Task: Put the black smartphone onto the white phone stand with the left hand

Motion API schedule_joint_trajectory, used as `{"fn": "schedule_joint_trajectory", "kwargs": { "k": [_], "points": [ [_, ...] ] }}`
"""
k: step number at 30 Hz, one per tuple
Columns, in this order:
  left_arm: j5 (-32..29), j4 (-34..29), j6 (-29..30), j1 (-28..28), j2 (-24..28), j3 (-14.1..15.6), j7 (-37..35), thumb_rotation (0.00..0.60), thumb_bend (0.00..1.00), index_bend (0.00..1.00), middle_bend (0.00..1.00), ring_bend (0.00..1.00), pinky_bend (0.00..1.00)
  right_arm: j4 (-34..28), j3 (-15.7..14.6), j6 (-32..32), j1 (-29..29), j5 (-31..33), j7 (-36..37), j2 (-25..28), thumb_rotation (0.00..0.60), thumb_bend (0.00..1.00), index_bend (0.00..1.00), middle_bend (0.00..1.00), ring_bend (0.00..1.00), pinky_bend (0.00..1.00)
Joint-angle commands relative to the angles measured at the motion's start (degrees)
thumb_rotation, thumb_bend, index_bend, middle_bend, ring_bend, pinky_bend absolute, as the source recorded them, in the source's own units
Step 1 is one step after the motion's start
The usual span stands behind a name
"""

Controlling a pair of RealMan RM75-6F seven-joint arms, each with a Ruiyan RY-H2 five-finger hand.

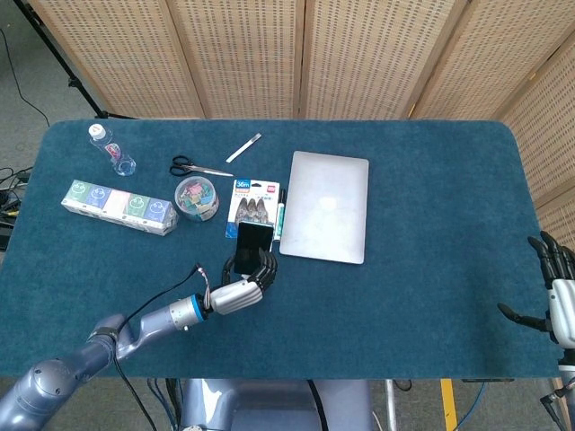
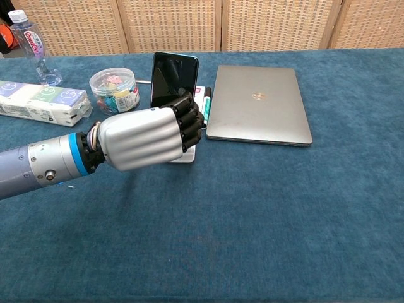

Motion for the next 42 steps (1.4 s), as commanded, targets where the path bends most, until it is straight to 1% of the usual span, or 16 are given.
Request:
{"fn": "schedule_joint_trajectory", "kwargs": {
  "k": [1, 10, 18, 25, 31, 42],
  "points": [
    [-0.5, 0.3, 0.0, 0.1, -0.6, 0.0, 0.3, 0.6, 0.2, 0.55, 0.35, 0.32, 0.36, 0.1, -0.1, 0.0, -0.1, -0.1, 0.4, 0.2, 0.6, 0.0, 0.0, 0.0, 0.0, 0.0],
    [-1.8, 1.2, 0.2, 0.6, -1.6, 0.1, 1.5, 0.6, 0.2, 0.52, 0.33, 0.32, 0.36, 0.6, -0.2, -0.2, -0.2, -0.1, 1.1, 0.4, 0.6, 0.0, 0.0, 0.0, 0.0, 0.0],
    [-2.3, 1.8, 1.5, 0.7, -2.3, 0.5, 0.4, 0.6, 0.2, 0.51, 0.32, 0.32, 0.36, 0.5, -0.2, -0.4, -0.1, 0.0, 1.0, 0.4, 0.6, 0.0, 0.0, 0.0, 0.0, 0.0],
    [-3.1, 1.9, 2.7, 1.0, -2.5, 0.2, 1.5, 0.6, 0.2, 0.51, 0.32, 0.32, 0.36, 0.5, -0.2, -0.6, 0.0, 0.1, 1.0, 0.4, 0.6, 0.0, 0.0, 0.0, 0.0, 0.0],
    [-3.8, 2.5, 2.3, 1.0, -3.6, -0.1, 3.5, 0.6, 0.2, 0.48, 0.3, 0.32, 0.36, 0.5, -0.2, -0.6, -0.1, 0.2, 1.2, 0.5, 0.6, 0.0, 0.0, 0.0, 0.0, 0.0],
    [-4.1, 3.9, 1.8, 0.6, -4.5, 0.5, 3.8, 0.6, 0.2, 0.46, 0.28, 0.32, 0.36, 0.4, -0.2, -0.8, 0.1, 0.3, 1.2, 0.5, 0.6, 0.0, 0.0, 0.0, 0.0, 0.0]
  ]
}}
